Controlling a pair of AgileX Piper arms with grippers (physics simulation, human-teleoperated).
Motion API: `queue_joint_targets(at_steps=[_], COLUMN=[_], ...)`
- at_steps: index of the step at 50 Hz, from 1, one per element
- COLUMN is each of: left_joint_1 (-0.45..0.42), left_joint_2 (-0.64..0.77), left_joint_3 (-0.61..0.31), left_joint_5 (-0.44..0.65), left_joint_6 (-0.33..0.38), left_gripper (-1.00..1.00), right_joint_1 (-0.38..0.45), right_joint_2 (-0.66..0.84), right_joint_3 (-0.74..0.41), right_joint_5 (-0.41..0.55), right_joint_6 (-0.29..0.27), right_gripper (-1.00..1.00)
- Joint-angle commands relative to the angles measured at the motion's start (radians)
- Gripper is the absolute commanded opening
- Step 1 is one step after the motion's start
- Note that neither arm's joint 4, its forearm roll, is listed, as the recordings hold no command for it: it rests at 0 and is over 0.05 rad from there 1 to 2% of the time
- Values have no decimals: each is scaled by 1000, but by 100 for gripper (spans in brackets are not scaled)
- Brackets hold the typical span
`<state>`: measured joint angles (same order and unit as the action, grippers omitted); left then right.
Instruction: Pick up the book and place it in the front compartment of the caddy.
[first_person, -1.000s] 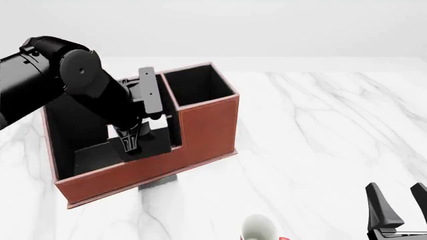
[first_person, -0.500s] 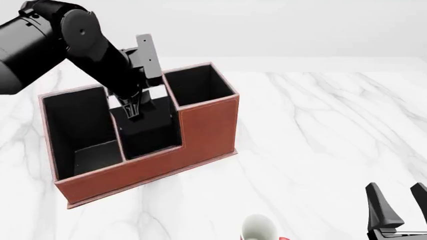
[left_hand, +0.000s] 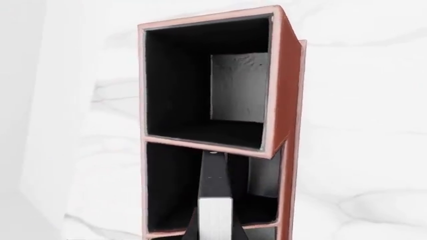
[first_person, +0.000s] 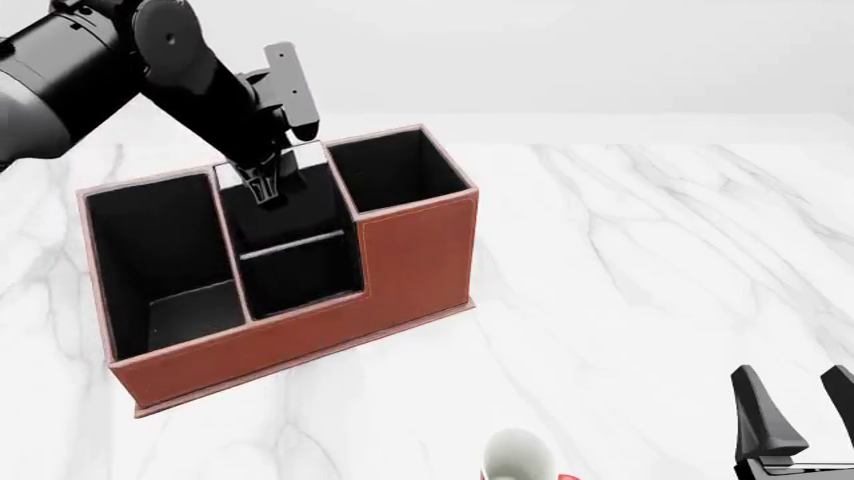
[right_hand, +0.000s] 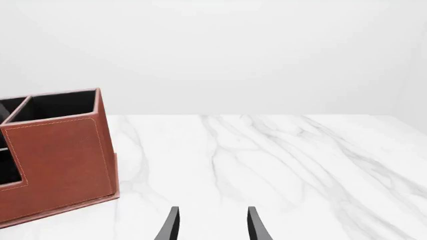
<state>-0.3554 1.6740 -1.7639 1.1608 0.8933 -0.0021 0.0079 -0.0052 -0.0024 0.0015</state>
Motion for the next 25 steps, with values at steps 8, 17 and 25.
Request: queue_joint_targets(at_steps=[8, 17, 25], left_joint_1=[42, 58, 55], left_joint_2=[14, 34, 50], left_joint_3=[7, 12, 22], left_joint_5=[-45, -69, -102], left_joint_6=[50, 67, 75], left_gripper=[-100, -100, -100], right_joint_1=[1, 1, 1], right_joint_2=[-1, -1, -1], right_joint_3=[1, 1, 1], right_joint_5=[0, 0, 0], right_joint_6=[-1, -1, -1], right_gripper=[100, 100, 100])
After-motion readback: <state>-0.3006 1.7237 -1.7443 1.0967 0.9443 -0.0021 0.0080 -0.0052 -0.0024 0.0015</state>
